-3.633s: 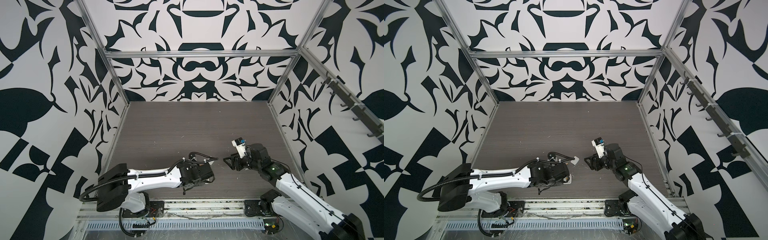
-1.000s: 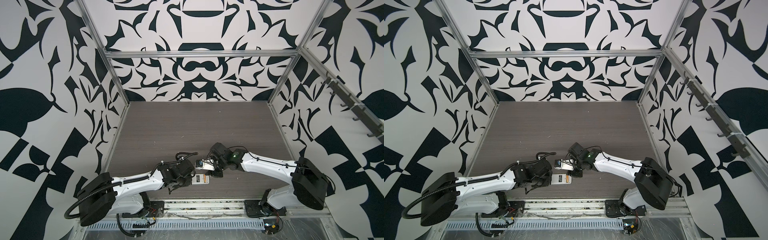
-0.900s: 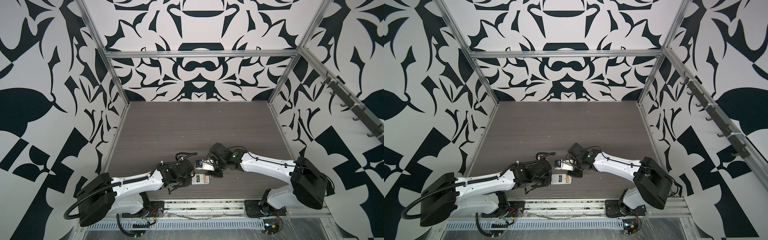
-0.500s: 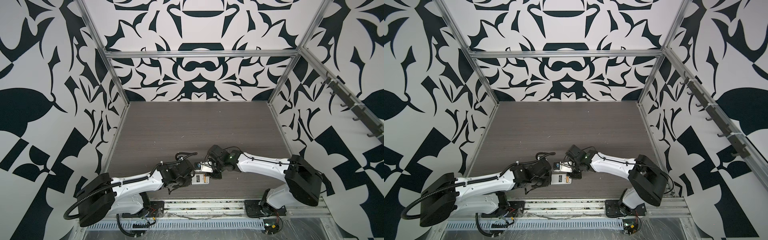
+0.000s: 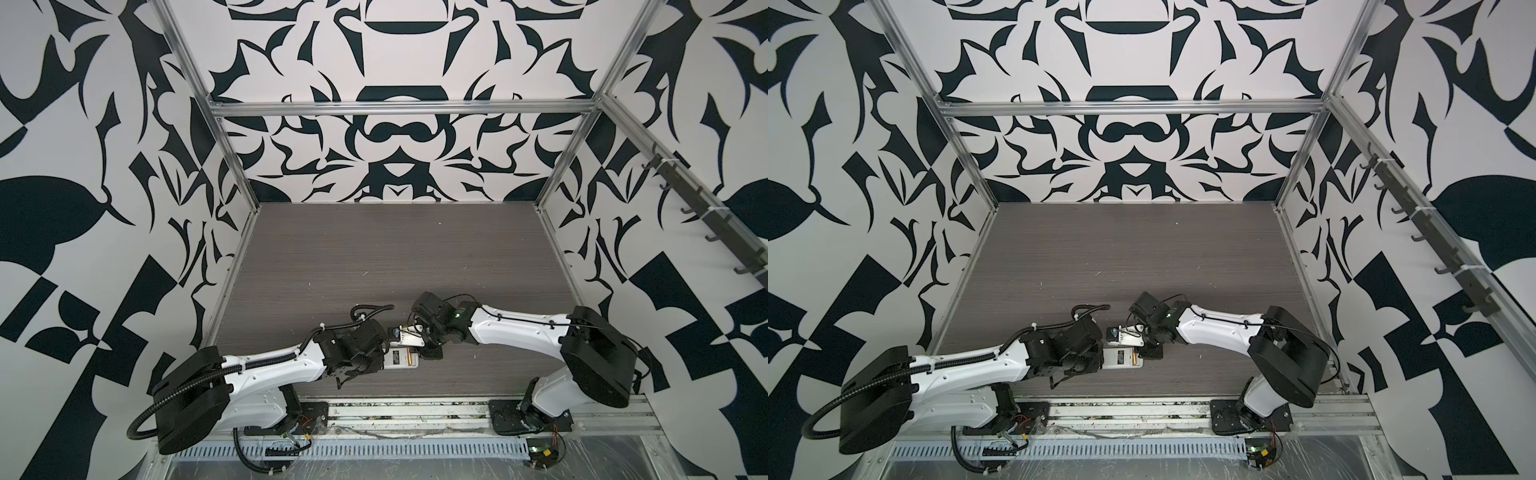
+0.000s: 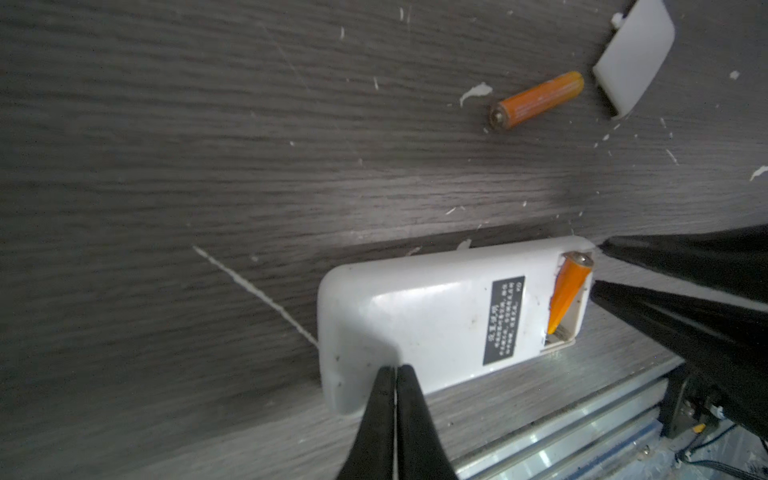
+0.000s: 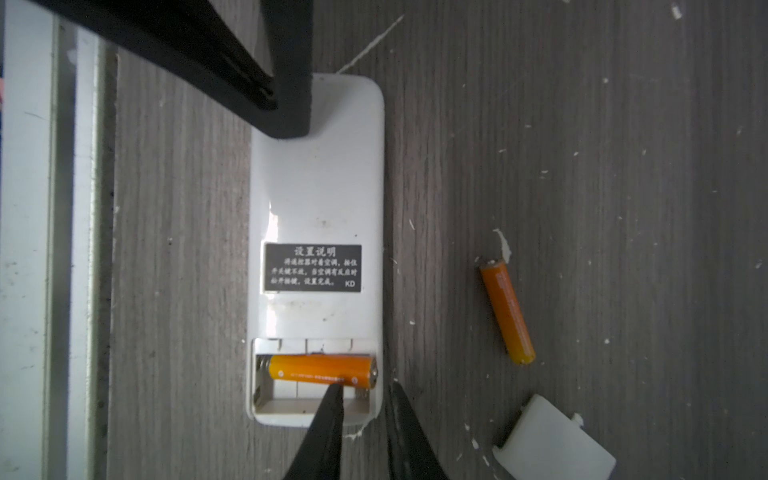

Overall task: Load the batteries into the remote control
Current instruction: 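Press the seated orange battery down with the right gripper fingertips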

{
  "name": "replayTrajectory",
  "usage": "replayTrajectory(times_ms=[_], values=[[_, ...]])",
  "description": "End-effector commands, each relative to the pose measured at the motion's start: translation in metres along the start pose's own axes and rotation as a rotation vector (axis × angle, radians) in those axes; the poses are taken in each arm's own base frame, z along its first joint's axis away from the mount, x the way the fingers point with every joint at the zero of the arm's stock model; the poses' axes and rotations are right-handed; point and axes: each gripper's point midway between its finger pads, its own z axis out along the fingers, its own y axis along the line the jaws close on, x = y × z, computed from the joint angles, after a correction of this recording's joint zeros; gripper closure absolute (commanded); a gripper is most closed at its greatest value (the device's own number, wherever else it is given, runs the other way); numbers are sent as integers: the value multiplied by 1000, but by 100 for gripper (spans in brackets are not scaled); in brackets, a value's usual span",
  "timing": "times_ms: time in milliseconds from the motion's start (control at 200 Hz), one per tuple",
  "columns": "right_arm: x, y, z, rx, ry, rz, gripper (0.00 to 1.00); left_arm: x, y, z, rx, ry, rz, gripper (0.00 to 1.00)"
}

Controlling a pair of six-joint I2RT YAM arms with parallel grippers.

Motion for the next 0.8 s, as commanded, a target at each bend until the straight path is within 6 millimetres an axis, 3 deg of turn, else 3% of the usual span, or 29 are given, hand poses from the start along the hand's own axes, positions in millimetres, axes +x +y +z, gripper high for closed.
replayTrajectory(times_ms=[0, 795], values=[[-11, -5, -2, 23, -24, -29, 77, 15, 29, 6, -89, 48, -17, 91], [0, 8, 6, -12, 34, -33, 82, 17, 33, 7, -90, 49, -32, 91]])
